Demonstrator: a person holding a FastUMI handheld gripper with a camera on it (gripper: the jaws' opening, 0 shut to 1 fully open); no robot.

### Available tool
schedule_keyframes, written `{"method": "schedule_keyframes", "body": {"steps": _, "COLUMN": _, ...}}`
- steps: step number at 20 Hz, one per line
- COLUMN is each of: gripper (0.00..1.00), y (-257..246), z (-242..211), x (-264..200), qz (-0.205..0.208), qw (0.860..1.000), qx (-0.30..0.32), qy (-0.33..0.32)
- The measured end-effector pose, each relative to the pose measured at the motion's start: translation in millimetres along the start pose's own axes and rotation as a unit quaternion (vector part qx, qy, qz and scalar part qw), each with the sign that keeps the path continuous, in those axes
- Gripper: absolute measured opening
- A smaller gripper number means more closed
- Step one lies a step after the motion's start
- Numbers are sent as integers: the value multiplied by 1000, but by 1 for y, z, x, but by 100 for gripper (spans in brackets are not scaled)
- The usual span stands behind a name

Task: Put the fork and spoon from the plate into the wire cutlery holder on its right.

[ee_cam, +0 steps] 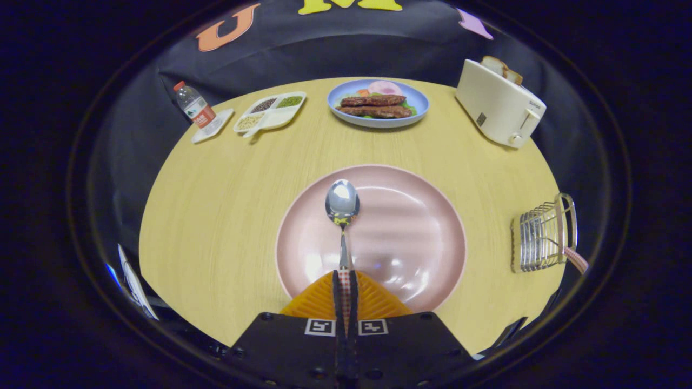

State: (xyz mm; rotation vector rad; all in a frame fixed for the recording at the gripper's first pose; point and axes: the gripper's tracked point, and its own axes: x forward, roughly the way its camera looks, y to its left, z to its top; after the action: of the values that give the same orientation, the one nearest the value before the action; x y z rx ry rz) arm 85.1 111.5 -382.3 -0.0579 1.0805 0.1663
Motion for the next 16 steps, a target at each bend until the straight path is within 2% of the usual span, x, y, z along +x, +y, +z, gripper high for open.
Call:
{"method": "schedule_keyframes", "body": {"steps": 8, "gripper": 1, "y": -56, "z": 29, "x": -74, "qz": -2, "qw": 1000, "qx": -6, "qy": 11}}
{"method": "schedule_keyframes", "body": {"steps": 11, "gripper": 1, "y": -96, "z": 41, "x": -100, "qz": -25, "qw": 1000, "qx": -8, "qy": 9}}
{"method": "schedule_keyframes", "body": {"steps": 16, "gripper": 1, "y": -147, "z": 52, "x": -129, "qz": -35, "qw": 999, "qx": 14, "qy": 6}}
